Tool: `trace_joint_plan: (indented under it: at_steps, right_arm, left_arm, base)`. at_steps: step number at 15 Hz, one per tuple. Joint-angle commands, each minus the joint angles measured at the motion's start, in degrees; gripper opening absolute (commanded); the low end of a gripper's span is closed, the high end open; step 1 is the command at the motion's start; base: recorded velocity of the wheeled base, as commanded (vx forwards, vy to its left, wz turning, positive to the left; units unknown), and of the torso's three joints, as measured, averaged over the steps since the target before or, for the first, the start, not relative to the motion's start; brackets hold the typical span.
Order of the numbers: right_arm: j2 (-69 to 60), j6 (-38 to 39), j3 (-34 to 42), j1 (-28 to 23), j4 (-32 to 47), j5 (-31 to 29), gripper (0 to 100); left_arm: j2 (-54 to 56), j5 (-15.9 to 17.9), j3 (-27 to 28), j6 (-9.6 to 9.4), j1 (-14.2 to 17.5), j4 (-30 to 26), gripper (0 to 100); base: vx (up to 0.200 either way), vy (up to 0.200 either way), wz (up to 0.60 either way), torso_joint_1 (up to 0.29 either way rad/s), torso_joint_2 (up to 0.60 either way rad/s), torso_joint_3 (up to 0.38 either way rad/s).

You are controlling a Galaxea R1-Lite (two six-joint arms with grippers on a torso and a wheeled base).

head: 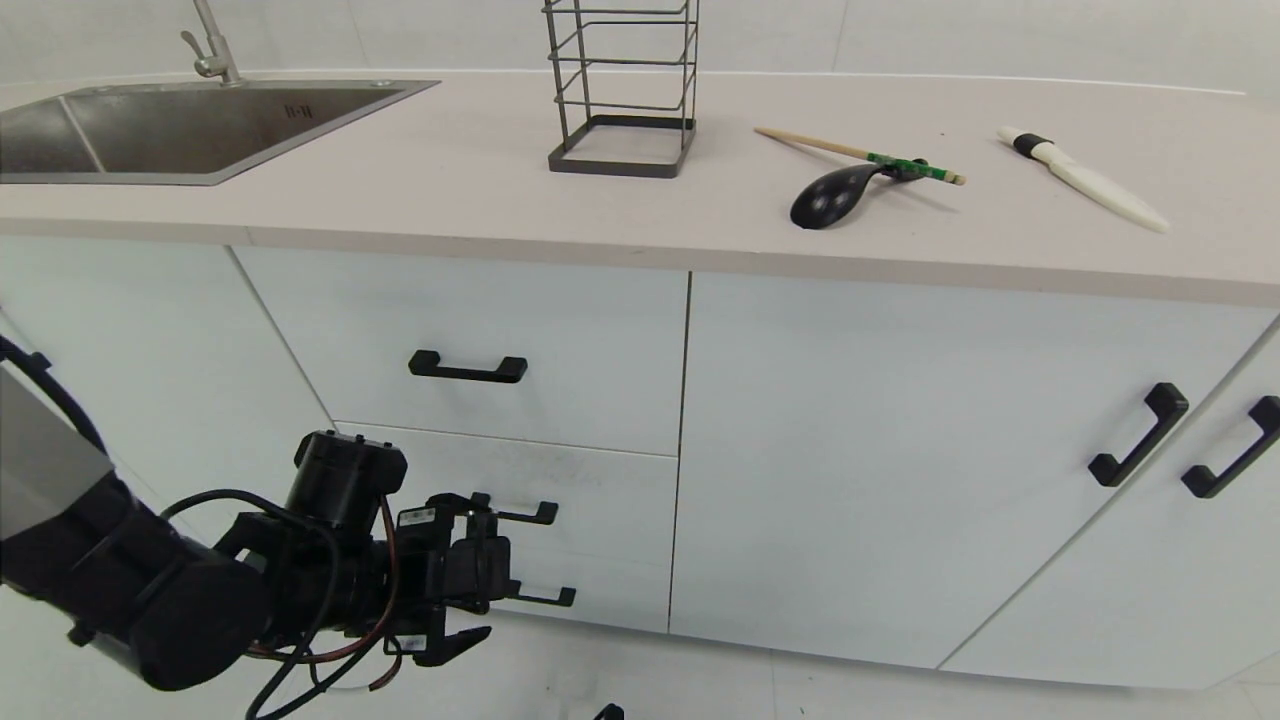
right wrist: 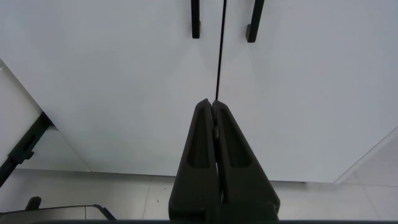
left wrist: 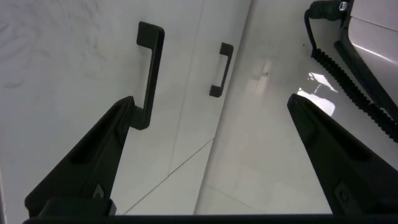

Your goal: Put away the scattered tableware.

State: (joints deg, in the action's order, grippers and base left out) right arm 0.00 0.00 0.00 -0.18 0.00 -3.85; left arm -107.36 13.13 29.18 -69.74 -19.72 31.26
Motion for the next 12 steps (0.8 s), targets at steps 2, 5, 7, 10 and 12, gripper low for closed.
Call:
trace_joint_plan:
  at_steps: [2,5,7,10,12]
  right_arm:
    - [0.1,-0.1,0.0,0.0,0.0,0.0,0]
    - [0.1,-0.1,0.0,0.0,0.0,0.0,0]
    - [0.1,0.0,0.0,0.0,0.0,0.0,0]
    - [0.1,0.0,0.0,0.0,0.0,0.0,0]
    - [0.1,0.0,0.0,0.0,0.0,0.0,0]
  left_arm:
    - [-5.8,1.1,5.2,-4.09,1.7,-0.5,100]
    - [-8.6,2.3,6.9,-5.4,3.3,-0.5,100]
    - [-9.4,2.3,7.2,-5.49,3.3,-0.3,100]
    - [-11.4,2.3,8.2,-5.76,3.2,0.3,100]
    - [-12.5,2.4,8.0,-5.58,3.1,0.6,100]
  base:
    - [0.0,0.0,0.0,0.0,0.0,0.0]
    - [0.0,0.0,0.0,0.0,0.0,0.0]
    - [0.0,0.0,0.0,0.0,0.0,0.0]
    - [0.0,0.0,0.0,0.0,0.0,0.0]
    - [0.0,0.0,0.0,0.0,0.0,0.0]
